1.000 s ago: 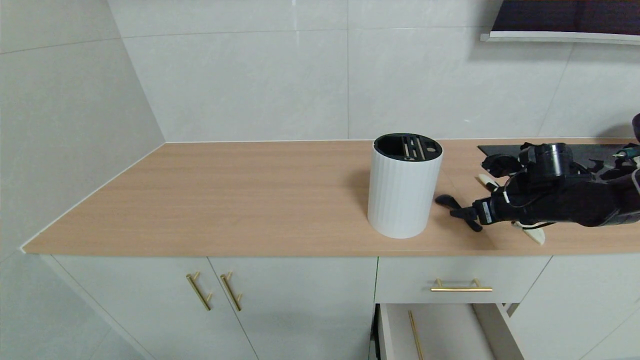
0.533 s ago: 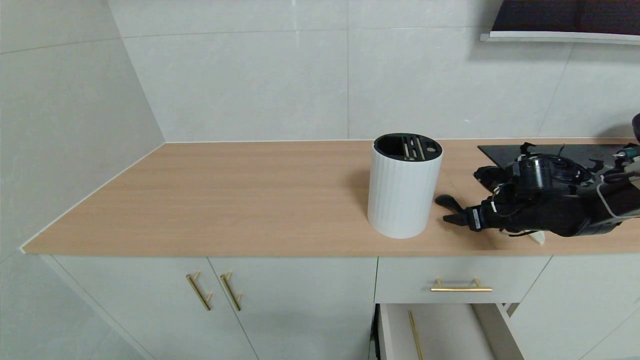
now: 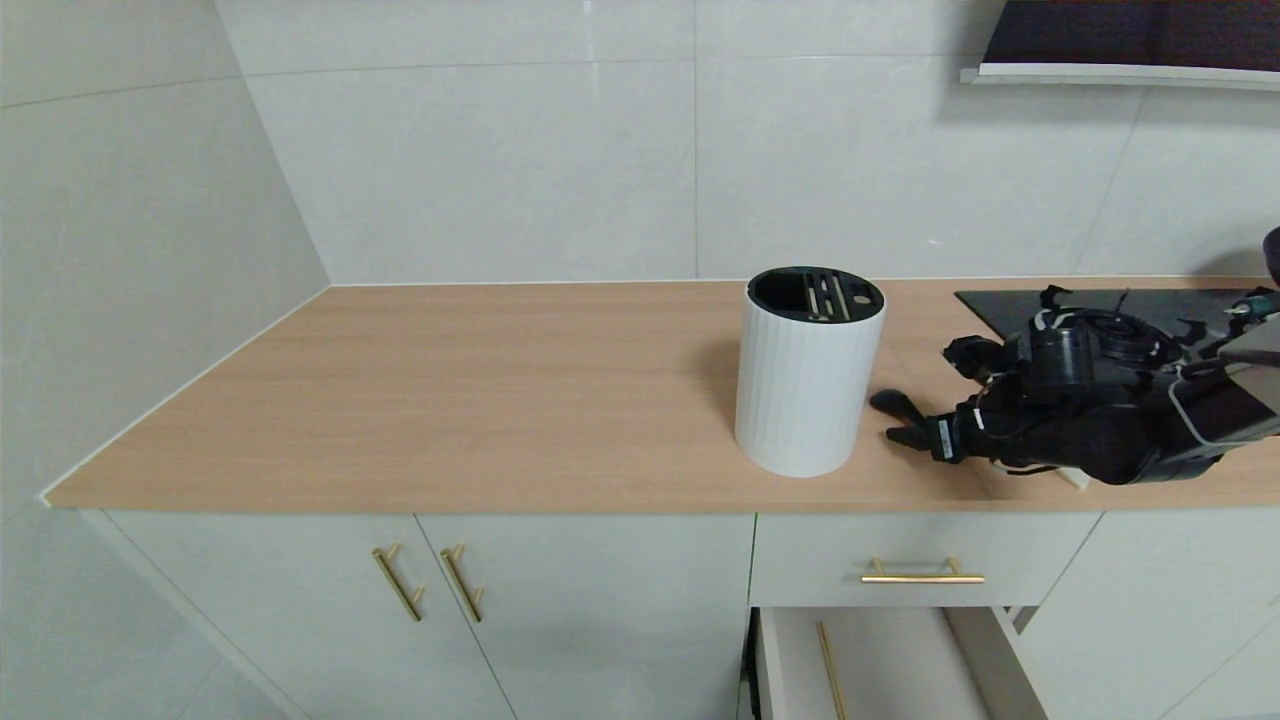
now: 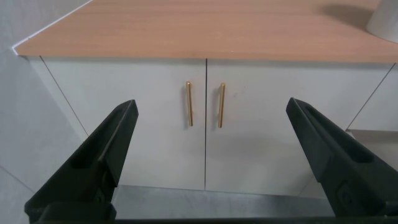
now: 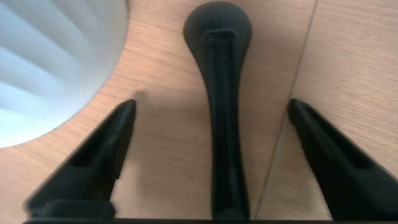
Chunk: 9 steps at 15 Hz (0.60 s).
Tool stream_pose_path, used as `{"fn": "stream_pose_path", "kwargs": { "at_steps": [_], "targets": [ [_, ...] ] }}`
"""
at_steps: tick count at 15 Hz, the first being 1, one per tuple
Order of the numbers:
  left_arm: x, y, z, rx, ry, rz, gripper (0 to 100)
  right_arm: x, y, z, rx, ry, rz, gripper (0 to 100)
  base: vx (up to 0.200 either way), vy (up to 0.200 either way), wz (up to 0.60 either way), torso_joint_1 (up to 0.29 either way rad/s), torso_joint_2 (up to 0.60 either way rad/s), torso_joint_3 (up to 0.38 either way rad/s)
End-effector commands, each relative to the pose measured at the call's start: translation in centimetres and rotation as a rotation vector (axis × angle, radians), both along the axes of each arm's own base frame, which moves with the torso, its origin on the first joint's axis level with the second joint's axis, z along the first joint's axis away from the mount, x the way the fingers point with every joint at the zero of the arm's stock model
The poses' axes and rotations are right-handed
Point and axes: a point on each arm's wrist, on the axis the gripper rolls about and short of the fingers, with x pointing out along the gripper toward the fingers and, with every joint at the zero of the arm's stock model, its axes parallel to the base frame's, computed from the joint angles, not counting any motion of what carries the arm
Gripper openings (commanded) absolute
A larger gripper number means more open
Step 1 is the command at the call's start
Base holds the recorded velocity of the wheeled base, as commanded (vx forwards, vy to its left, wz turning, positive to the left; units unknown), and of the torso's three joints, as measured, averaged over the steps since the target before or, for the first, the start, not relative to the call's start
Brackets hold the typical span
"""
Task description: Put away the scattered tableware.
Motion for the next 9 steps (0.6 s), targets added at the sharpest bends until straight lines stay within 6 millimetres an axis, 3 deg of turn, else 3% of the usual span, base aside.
{"fn": "stream_pose_path", "kwargs": {
  "at_steps": [1,6,9],
  "targets": [
    [0.0,0.0,0.0,-0.001,0.001,0.0,100,0.0,0.1,-0.7,-0.001,0.025,0.004,0,0.0,0.0,0.0,0.0,0.0,0.0],
    [0.0,0.0,0.0,-0.001,0.001,0.002,100,-0.1,0.1,-0.6,-0.003,0.025,0.003,0,0.0,0.0,0.0,0.0,0.0,0.0],
    [0.0,0.0,0.0,-0.001,0.001,0.002,100,-1.0,0.3,1.5,-0.011,0.002,-0.078,0,0.0,0.0,0.0,0.0,0.0,0.0]
  ]
}}
